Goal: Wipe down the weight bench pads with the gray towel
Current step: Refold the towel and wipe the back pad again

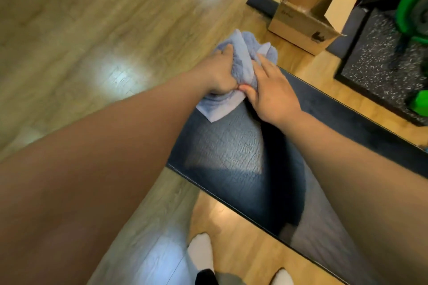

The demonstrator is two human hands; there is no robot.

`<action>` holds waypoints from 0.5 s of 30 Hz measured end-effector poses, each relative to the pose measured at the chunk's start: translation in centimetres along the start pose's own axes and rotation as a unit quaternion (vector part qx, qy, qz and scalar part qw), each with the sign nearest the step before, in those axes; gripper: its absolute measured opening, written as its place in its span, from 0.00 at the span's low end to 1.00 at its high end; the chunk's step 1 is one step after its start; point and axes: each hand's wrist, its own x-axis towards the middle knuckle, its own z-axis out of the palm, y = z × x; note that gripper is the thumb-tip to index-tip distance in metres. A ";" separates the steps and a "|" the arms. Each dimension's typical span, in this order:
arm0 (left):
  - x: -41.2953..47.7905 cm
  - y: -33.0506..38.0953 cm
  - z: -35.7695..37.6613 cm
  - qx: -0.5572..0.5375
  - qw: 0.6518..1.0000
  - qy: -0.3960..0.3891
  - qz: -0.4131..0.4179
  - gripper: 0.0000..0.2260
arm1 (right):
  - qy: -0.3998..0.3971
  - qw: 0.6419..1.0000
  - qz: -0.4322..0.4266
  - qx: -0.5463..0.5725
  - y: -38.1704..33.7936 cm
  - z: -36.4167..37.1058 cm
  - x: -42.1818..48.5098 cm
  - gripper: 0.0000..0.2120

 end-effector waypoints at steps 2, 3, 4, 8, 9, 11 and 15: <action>-1.6 0.0 0.6 0.016 1.000 -0.001 -0.013 0.45 | 0.043 0.998 0.027 0.028 -0.7 0.3 -1.2 0.30; -3.4 0.0 1.1 0.024 1.000 -0.004 -0.018 0.45 | 0.061 0.996 0.043 0.039 -1.5 0.6 -2.5 0.28; -5.8 -0.4 1.6 0.030 0.999 -0.009 -0.019 0.44 | 0.068 0.995 0.052 0.051 -2.7 1.0 -4.0 0.27; -17.3 -2.1 3.6 0.049 0.998 0.001 0.028 0.45 | 0.052 0.995 0.013 0.082 -8.2 2.6 -12.4 0.23; -19.2 -2.3 4.0 0.064 0.997 -0.016 0.044 0.45 | 0.056 0.995 -0.002 0.085 -9.1 3.1 -14.5 0.22; -20.4 -2.2 4.8 0.096 0.993 -0.045 0.048 0.42 | 0.055 0.994 -0.032 0.087 -9.4 3.5 -16.9 0.19; -14.3 1.5 4.2 0.138 0.988 -0.041 0.060 0.37 | 0.023 1.000 -0.002 0.009 -4.5 1.7 -13.8 0.23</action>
